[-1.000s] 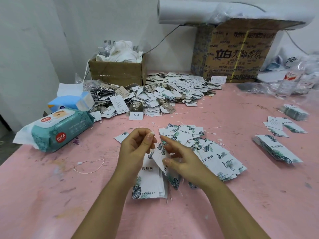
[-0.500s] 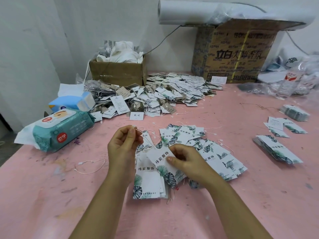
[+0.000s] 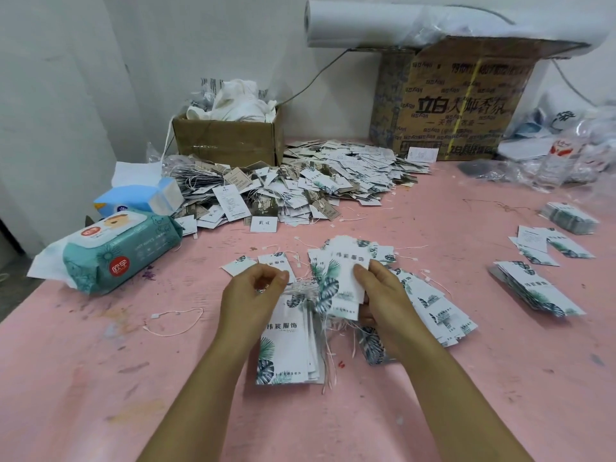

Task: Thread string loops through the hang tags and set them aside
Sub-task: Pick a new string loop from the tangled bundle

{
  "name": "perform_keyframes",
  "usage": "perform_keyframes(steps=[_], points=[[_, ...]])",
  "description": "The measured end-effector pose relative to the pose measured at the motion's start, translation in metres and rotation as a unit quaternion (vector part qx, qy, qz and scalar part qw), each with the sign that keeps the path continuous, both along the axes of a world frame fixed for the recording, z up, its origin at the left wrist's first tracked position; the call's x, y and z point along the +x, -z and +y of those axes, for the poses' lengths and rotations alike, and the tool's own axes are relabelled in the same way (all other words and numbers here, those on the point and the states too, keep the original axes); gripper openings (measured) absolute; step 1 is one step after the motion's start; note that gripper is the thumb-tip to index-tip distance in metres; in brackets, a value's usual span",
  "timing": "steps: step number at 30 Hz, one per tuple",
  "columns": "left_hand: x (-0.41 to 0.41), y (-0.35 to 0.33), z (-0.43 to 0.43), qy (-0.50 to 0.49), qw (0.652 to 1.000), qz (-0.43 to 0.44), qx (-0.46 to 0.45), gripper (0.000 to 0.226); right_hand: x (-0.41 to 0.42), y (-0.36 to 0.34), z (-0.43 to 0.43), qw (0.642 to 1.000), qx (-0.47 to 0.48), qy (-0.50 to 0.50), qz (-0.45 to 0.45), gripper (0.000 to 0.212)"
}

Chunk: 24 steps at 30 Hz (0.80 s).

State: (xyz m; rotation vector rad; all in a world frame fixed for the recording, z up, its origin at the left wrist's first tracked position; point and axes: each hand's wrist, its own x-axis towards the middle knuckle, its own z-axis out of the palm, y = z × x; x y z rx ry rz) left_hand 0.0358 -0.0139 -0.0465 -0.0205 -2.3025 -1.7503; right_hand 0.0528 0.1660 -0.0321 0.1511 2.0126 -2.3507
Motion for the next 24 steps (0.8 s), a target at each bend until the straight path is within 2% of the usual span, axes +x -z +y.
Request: perform_keyframes(steps=[4,7,12,16,18,20,22,24], points=[[0.0016,0.0007,0.0021,0.007,0.995,-0.003,-0.097,0.01,-0.0049,0.0022,0.0037,0.995,-0.07,0.056,-0.045,0.024],[0.0009,0.0018,0.002,0.0,0.983,-0.037,-0.18,0.006,-0.0034,-0.0004,0.0024,0.994,-0.081,0.042,-0.054,0.007],[0.0037,-0.0001,0.003,0.002,0.969,-0.069,-0.236,0.009,-0.003,-0.0021,-0.0003,0.993,-0.102,0.044,-0.039,0.058],[0.0039,0.0007,0.004,0.016,0.967,-0.065,-0.247,0.015,-0.0042,0.0005,-0.0017,0.994,-0.096,0.053,-0.029,0.072],[0.0036,0.0015,0.0047,0.019,0.967,-0.061,-0.247,0.016,-0.0041,0.0013,-0.0016,0.993,-0.103,0.056,-0.017,0.067],[0.0027,0.0019,0.0045,0.019,0.971,-0.046,-0.233,0.015,-0.0041,0.0018,-0.0014,0.994,-0.087,0.061,-0.007,0.052],[0.0016,0.0012,0.0045,0.019,0.977,-0.023,-0.209,0.014,-0.0034,0.0027,-0.0016,0.998,-0.015,0.056,0.015,0.03],[0.0022,-0.0006,0.0051,0.019,0.982,0.0,-0.188,0.014,-0.0014,0.0049,-0.0023,0.989,0.126,0.035,0.067,0.025]])
